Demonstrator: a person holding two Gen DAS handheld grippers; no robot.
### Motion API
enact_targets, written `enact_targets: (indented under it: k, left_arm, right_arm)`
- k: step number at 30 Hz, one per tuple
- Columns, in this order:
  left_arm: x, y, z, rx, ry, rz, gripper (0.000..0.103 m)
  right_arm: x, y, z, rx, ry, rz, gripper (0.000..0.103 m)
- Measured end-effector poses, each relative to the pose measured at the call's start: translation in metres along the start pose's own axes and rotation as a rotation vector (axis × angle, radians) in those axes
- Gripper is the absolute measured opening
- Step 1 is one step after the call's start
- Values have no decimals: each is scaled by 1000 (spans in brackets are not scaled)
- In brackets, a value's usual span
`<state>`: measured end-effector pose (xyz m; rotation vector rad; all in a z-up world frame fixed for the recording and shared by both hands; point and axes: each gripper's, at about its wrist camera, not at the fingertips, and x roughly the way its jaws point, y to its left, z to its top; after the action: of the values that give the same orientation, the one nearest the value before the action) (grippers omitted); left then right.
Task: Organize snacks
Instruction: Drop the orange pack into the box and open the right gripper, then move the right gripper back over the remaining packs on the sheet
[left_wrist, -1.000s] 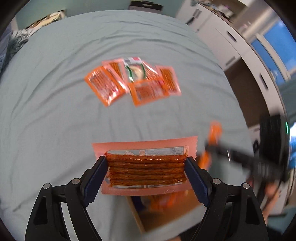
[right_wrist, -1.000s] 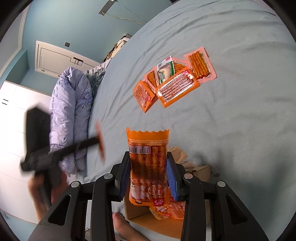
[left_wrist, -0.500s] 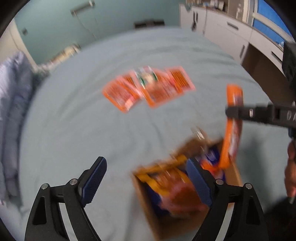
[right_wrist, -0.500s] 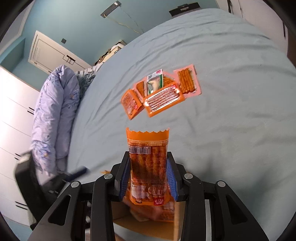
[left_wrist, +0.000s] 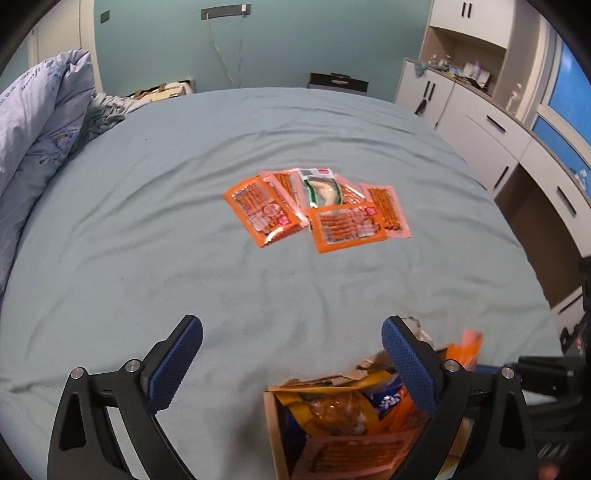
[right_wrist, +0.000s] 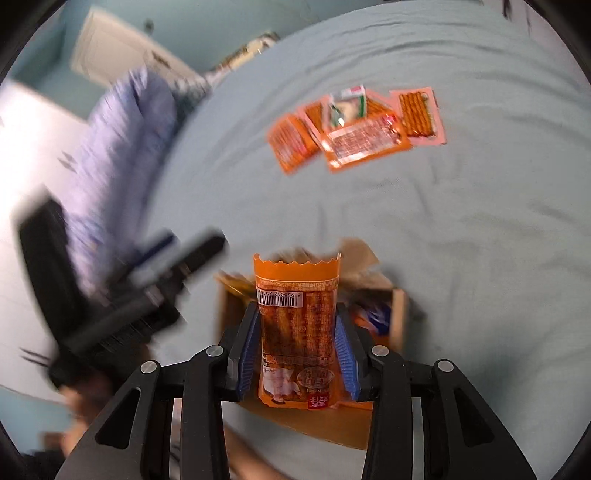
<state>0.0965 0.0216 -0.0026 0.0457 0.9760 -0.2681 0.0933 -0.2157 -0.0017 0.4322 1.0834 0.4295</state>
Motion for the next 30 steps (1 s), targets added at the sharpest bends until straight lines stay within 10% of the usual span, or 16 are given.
enact_targets:
  k: [8, 14, 25, 30]
  left_arm:
    - [-4, 1, -3, -6, -3, 16, 99]
    - [-10, 5, -2, -19, -17, 35, 99]
    - [-9, 15, 2, -40, -10, 68, 99]
    - [-12, 18, 4, -45, -16, 76, 99]
  right_arm:
    - [-7, 20, -2, 44, -75, -23, 71]
    - [-29, 6, -5, 55, -111, -136, 72]
    - [-21, 43, 3, -193, -162, -743, 72]
    - [-20, 44, -4, -164, -188, -668, 72]
